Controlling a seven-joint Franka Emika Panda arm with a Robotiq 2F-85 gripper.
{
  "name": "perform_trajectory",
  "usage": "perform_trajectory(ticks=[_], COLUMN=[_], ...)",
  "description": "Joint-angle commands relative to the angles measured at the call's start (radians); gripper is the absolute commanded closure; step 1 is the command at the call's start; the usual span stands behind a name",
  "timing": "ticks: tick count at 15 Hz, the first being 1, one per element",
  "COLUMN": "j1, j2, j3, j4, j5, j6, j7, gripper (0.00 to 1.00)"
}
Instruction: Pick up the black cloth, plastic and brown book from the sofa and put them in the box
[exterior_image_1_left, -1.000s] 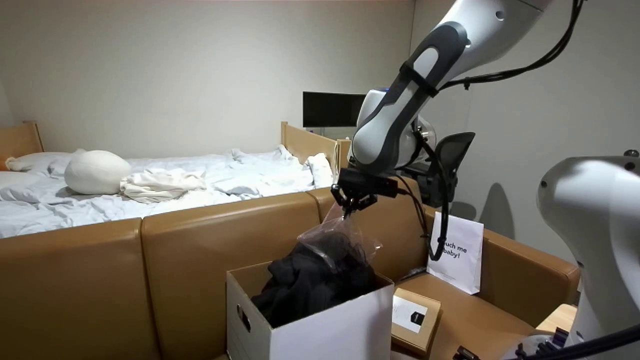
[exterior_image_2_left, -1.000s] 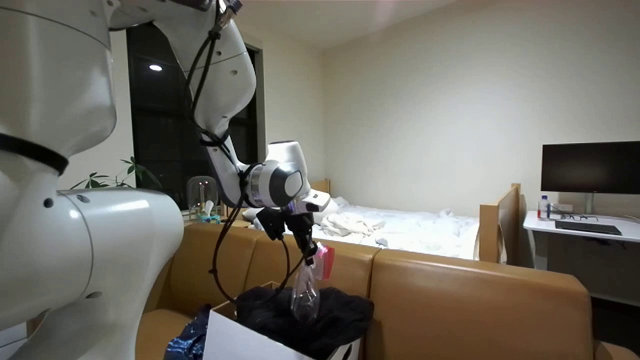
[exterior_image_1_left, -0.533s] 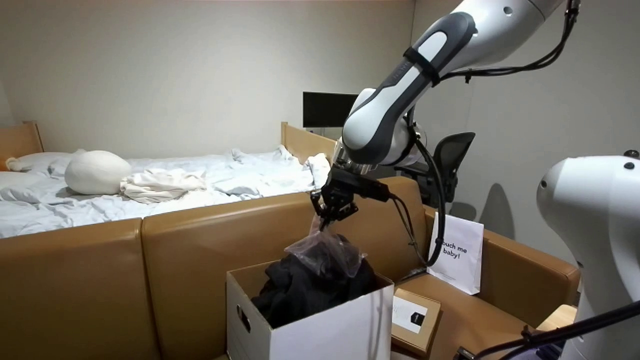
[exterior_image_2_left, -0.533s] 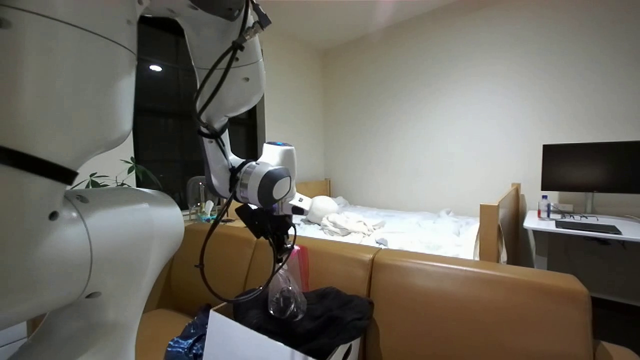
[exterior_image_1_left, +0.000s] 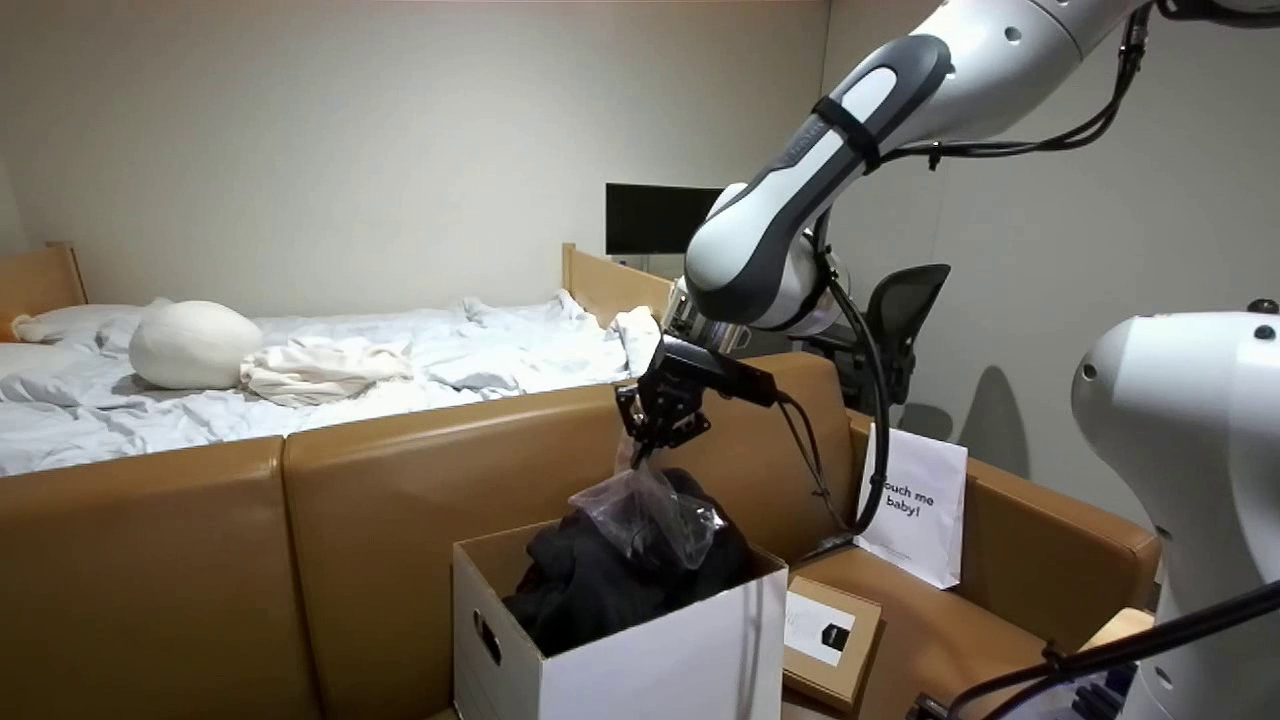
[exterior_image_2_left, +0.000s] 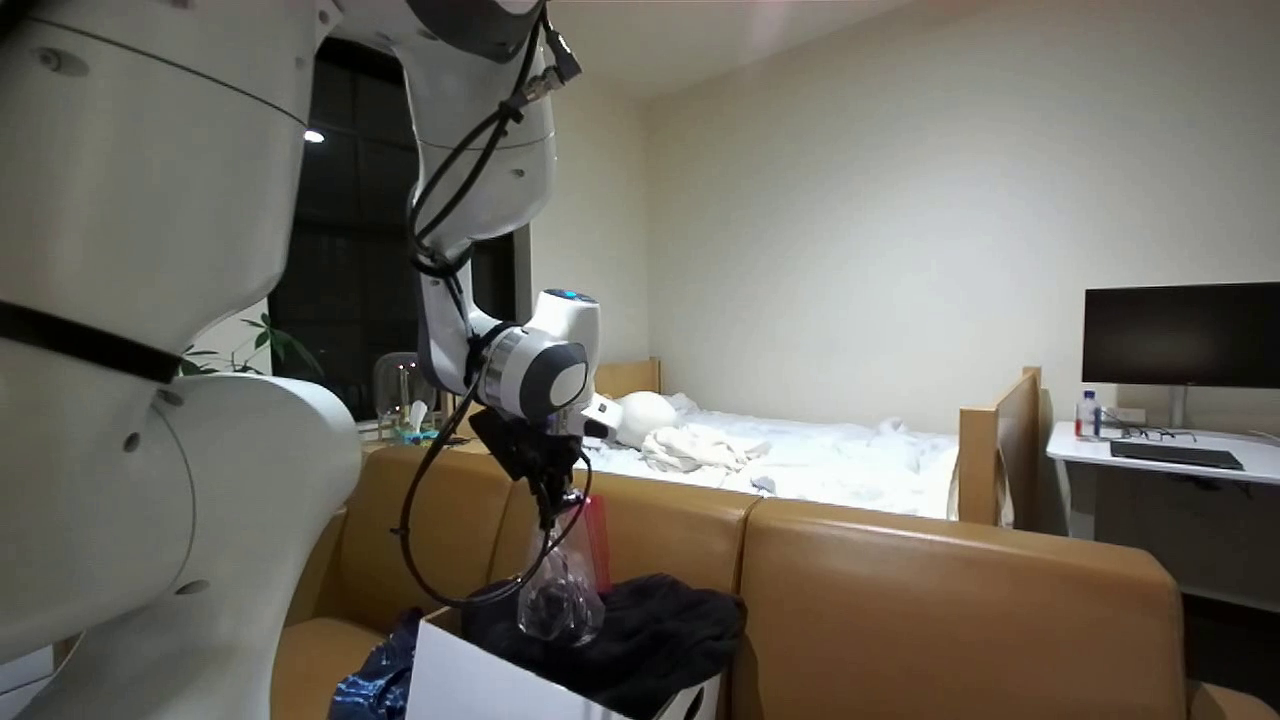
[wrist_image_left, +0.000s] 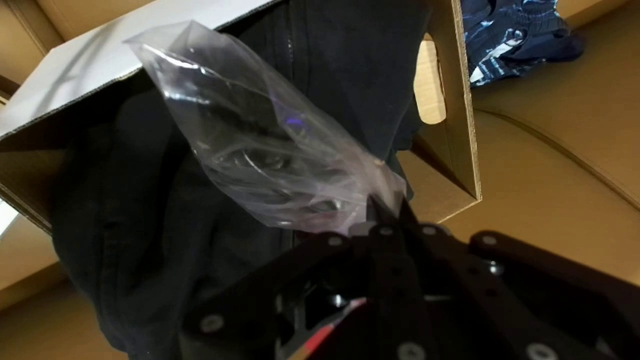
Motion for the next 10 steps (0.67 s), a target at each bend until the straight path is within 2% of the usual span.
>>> perform_trajectory(ticks=[1,3,5,10], j1=[0.177,0.342,0.509,0.831], j2=[0.065,0.055,-0.039,-0.342], j3=[-0.151,-0.317,-0.486,-0.79], j4=[0.028,0.043,0.082,0.278], j5=[-0.023,-0.1,-0.215,-0.417], j6=[-0.033,-0.039,-0.019,0.07], j7=[0.029,0.052,0.061,0.025], gripper=[1.0,1.0,1.0,1.0])
